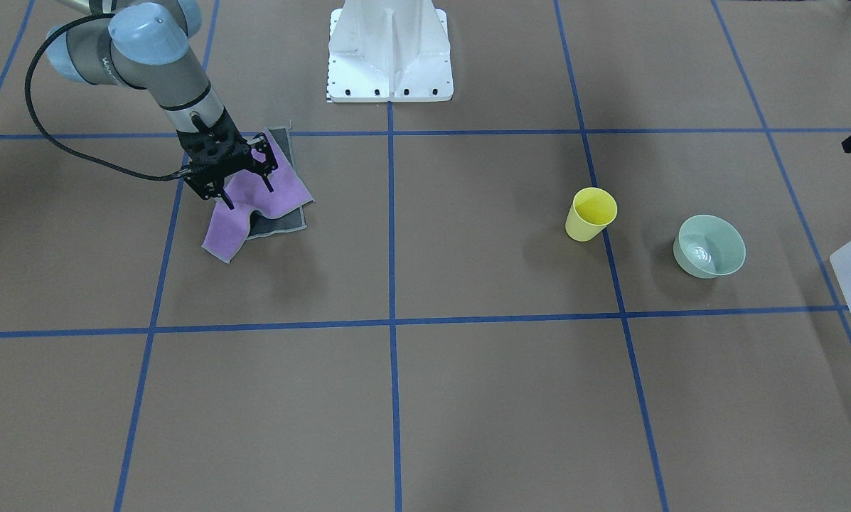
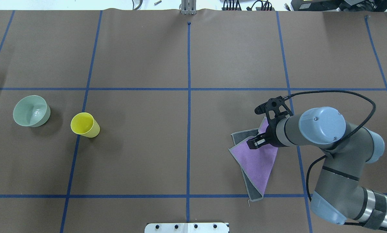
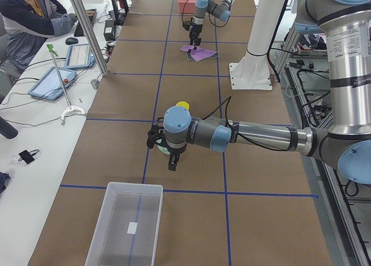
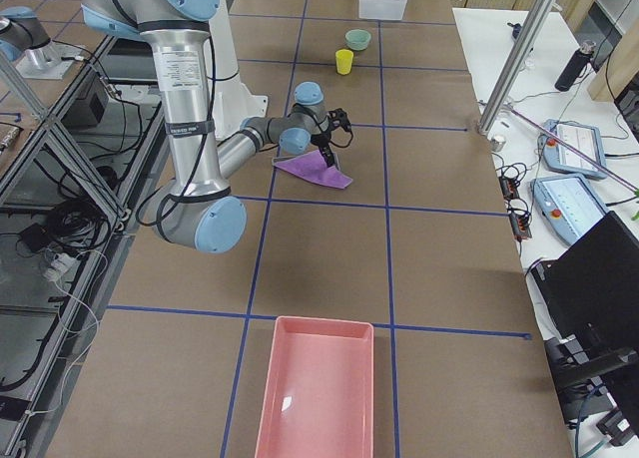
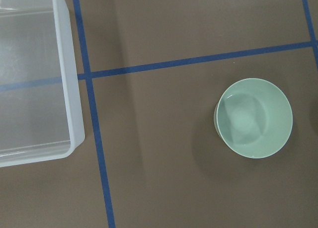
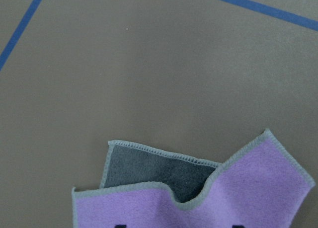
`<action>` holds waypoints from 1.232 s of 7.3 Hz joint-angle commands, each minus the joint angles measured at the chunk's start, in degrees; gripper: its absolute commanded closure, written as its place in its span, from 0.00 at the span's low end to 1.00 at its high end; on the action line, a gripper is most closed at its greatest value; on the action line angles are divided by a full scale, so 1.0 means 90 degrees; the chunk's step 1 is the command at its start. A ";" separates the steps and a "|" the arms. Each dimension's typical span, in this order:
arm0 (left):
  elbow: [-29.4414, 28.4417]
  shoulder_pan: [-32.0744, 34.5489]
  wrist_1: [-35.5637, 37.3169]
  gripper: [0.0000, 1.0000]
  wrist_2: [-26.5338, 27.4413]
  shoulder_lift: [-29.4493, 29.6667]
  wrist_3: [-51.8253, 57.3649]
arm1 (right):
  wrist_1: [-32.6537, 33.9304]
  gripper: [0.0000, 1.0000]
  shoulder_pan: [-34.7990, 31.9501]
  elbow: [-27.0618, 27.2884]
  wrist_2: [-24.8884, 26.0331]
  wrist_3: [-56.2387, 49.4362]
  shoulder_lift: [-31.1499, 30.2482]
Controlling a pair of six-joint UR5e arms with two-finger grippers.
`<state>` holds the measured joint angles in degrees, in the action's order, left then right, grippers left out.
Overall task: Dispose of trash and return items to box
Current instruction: 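Reach the right gripper down to the purple cloth and pinch it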
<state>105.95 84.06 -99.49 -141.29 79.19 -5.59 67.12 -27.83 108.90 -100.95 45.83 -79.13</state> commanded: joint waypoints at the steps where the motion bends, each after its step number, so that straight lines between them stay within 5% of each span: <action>1: -0.0034 -0.0004 -0.0001 0.02 -0.0004 0.0000 0.0006 | -0.0046 0.26 0.0075 -0.0244 0.0425 -0.0646 0.0121; 2: -0.0025 -0.0004 -0.0001 0.02 -0.0004 0.0010 -0.0003 | -0.0046 0.28 0.0046 -0.0341 0.0638 -0.0900 0.0120; 4: 0.0005 -0.0004 -0.0001 0.02 -0.0004 0.0010 -0.0013 | -0.0056 0.51 0.0017 -0.0381 0.0689 -0.0952 0.0082; 6: -0.0015 -0.0004 -0.0001 0.02 -0.0004 0.0010 -0.0013 | -0.0056 1.00 0.0007 -0.0216 0.0689 -0.0893 -0.0035; 9: -0.0034 -0.0004 -0.0001 0.02 -0.0189 0.0010 -0.0013 | -0.0056 1.00 -0.0042 0.0320 0.0641 -0.0883 -0.0553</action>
<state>105.70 84.02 -99.50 -142.27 79.28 -5.71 66.62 -27.90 109.98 -94.90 37.78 -82.77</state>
